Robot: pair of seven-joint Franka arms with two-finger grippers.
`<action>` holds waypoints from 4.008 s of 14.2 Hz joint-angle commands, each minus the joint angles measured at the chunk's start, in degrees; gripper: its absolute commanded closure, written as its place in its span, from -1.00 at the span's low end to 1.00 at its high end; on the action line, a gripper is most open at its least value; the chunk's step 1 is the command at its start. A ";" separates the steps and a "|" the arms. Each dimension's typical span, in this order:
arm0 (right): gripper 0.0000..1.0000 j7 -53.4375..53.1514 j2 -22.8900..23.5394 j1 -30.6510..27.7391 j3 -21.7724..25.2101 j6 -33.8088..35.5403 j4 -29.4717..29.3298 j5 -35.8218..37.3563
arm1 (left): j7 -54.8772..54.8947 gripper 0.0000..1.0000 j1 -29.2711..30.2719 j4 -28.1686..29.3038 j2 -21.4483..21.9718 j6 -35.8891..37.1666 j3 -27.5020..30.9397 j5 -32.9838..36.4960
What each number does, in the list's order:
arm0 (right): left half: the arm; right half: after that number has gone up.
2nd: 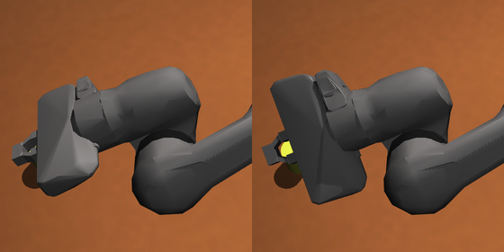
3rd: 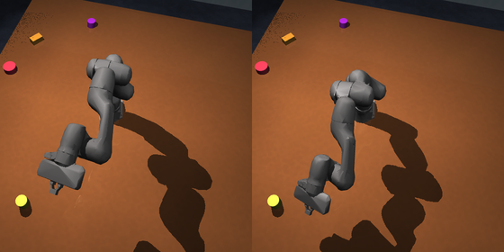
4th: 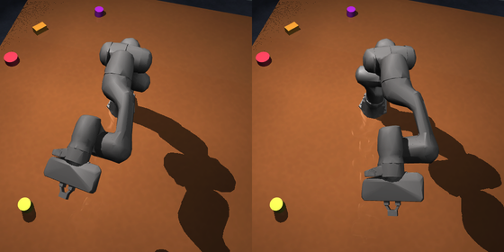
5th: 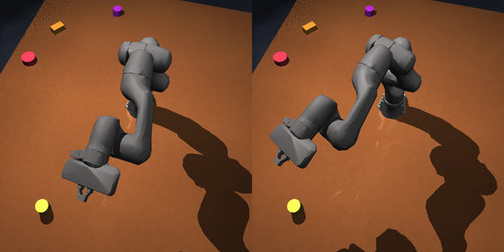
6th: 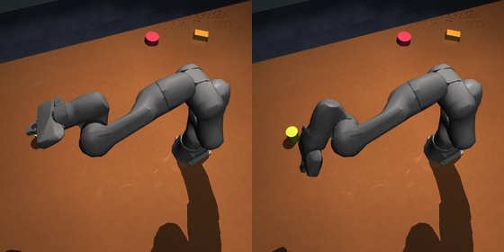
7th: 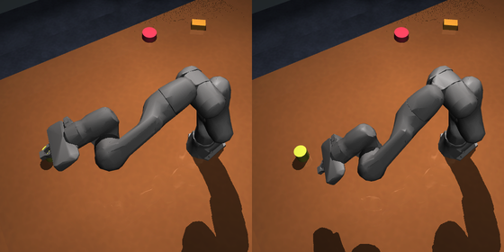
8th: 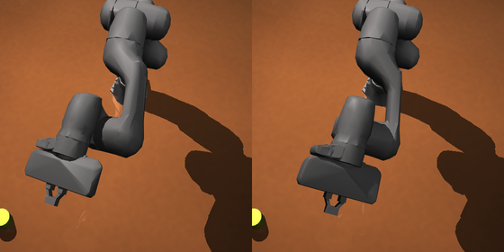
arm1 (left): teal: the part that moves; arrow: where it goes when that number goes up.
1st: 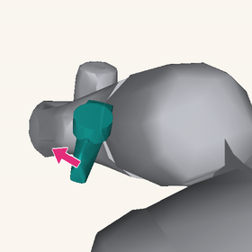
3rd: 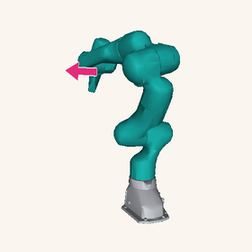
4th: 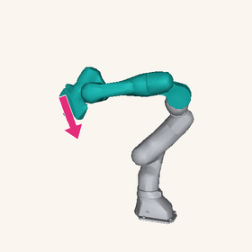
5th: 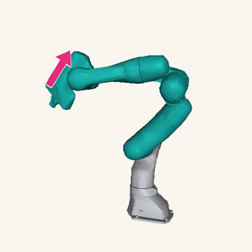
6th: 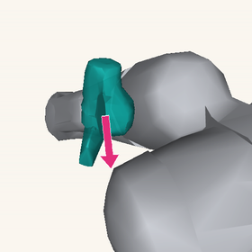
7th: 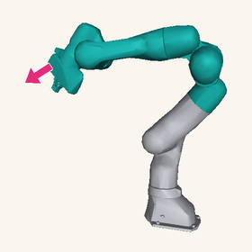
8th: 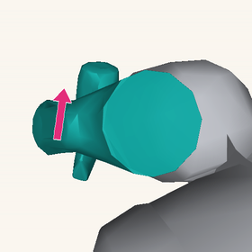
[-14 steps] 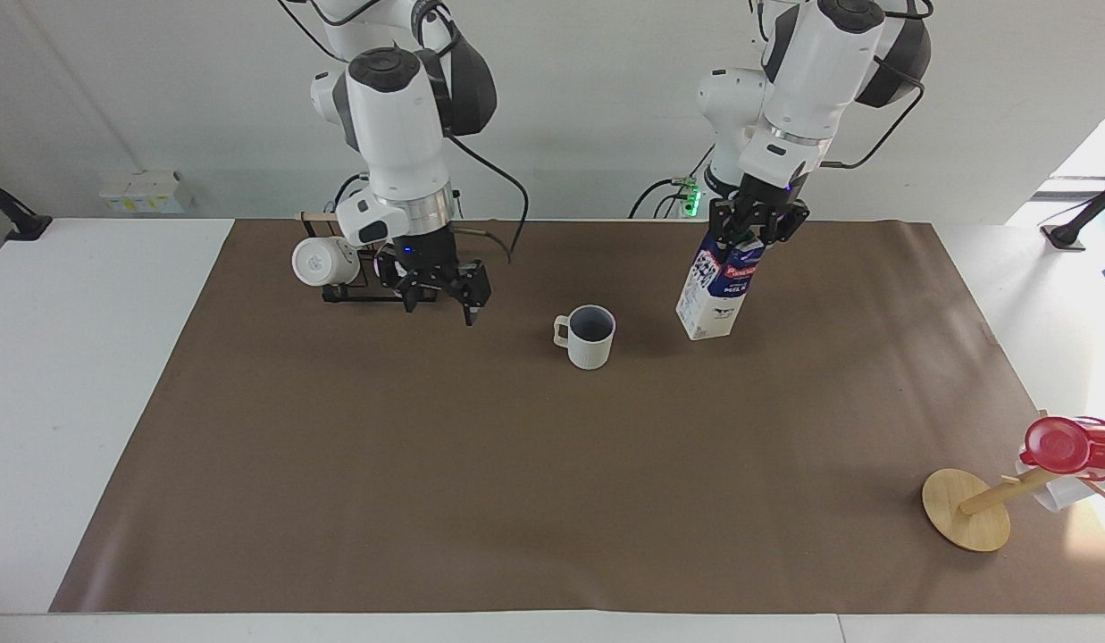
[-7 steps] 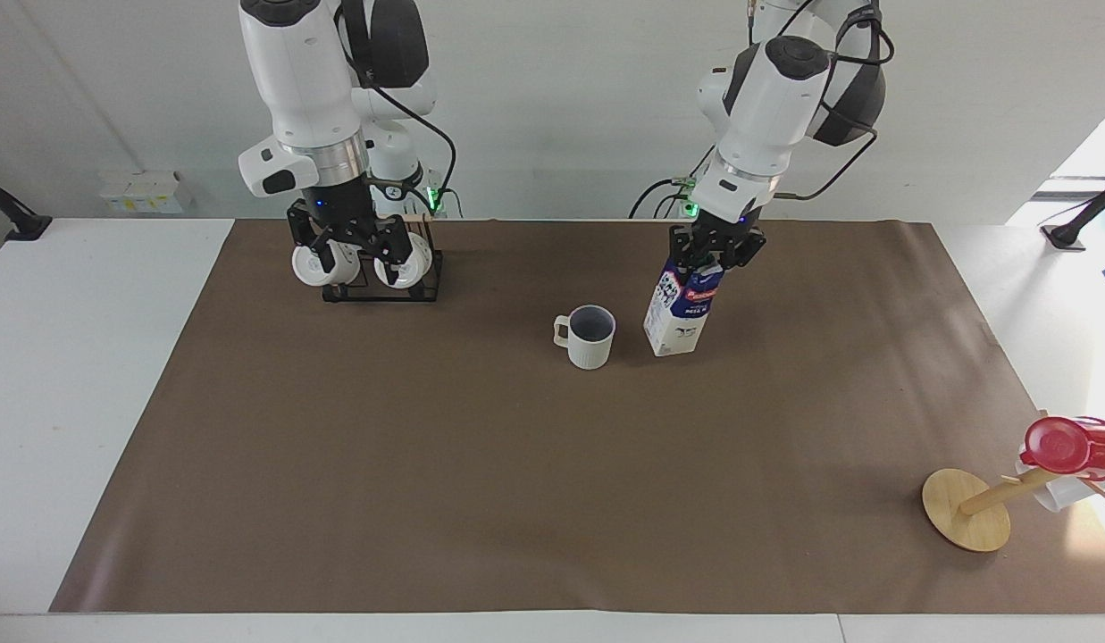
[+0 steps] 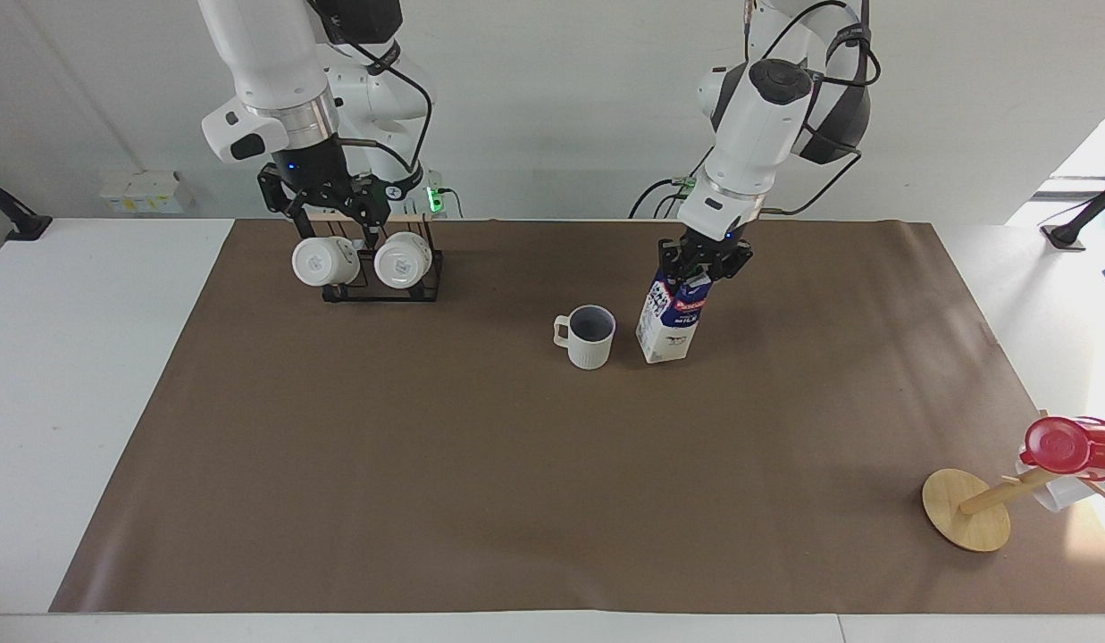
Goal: Place cup and milk on table
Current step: 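Withdraw the right gripper from the mug while the left gripper carries the carton, then lower the milk carton beside the black mug with the left gripper, then open the left gripper and draw it back from the carton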
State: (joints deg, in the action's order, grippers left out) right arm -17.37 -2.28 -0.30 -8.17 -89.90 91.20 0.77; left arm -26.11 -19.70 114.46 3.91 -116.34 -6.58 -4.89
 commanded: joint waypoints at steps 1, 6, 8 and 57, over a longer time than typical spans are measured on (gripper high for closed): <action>-1.00 2.52 0.87 -1.19 -0.17 4.45 -2.25 -1.04 | -0.79 0.03 -1.21 2.34 0.48 -0.65 0.87 1.19; -1.00 5.07 2.02 -1.54 -0.17 5.97 -4.63 -1.12 | -0.96 0.03 -1.92 4.19 0.31 -3.10 0.87 1.55; -1.00 7.16 1.93 -2.24 -0.09 5.17 -4.37 -1.04 | -0.88 0.03 -1.92 5.25 0.40 -4.60 0.87 1.64; -1.00 10.61 1.23 -4.45 -0.09 5.26 -3.05 -1.65 | 22.33 -1.00 18.30 -18.83 2.24 28.80 2.27 7.61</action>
State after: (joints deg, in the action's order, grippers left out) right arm -8.06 -0.91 -3.69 -7.91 -84.50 87.93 0.54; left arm -4.29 -2.24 96.54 6.27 -89.17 -3.70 1.86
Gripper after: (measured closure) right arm 0.000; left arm 0.000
